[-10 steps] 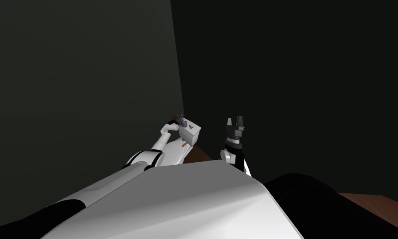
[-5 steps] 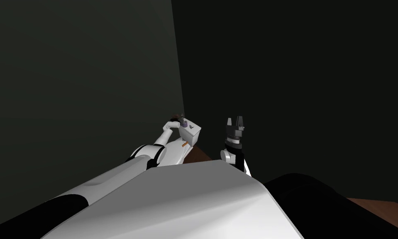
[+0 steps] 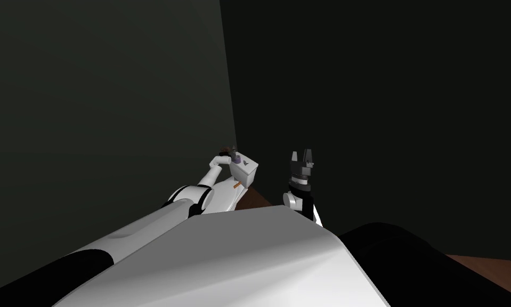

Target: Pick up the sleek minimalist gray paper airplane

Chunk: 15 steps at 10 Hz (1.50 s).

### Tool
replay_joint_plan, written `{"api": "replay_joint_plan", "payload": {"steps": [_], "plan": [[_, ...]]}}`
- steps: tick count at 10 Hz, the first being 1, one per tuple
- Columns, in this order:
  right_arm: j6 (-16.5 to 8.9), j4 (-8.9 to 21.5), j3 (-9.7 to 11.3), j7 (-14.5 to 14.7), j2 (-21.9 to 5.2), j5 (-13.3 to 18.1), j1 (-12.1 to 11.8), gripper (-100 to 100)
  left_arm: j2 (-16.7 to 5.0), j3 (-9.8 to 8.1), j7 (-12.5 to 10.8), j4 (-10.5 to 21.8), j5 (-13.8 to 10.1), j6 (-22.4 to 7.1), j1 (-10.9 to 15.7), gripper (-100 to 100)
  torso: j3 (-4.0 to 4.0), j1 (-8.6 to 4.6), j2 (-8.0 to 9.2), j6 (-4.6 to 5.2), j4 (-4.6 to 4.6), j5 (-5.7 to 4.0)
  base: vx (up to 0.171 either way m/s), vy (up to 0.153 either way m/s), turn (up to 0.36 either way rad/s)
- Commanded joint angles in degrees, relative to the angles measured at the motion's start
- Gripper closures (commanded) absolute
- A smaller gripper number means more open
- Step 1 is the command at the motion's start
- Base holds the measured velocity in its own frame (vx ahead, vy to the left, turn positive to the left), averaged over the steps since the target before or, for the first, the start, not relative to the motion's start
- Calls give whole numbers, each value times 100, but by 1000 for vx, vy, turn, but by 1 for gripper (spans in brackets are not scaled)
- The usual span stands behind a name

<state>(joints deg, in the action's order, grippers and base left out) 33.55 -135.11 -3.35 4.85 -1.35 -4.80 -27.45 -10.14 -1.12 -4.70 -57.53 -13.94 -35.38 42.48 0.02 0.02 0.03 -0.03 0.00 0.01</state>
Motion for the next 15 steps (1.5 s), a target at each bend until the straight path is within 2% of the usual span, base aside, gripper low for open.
{"api": "replay_joint_plan", "payload": {"steps": [1,2,5,14,15], "plan": [[0,0,0,0,0,0,0,0,0,0,0,0,0,0,0,-100,0,0,0,0,0,0,5,-5,16],[0,0,0,0,0,0,0,0,0,0,0,0,0,0,0,-100,-1,-2,-2,0,0,-1,0,0,0],[0,0,0,0,0,0,0,0,-22,72,-170,44,-62,-332,-35,-100,-5,-8,-9,-1,-2,-2,23,-25,77],[0,0,0,0,0,0,0,0,-22,72,-170,44,-62,-332,-35,-100,0,0,0,0,0,0,1,-1,2],[0,0,0,0,0,0,0,0,-20,114,-210,-22,-76,-579,-3,-100,-1,-2,-2,0,0,0,-5,5,-17]]}}
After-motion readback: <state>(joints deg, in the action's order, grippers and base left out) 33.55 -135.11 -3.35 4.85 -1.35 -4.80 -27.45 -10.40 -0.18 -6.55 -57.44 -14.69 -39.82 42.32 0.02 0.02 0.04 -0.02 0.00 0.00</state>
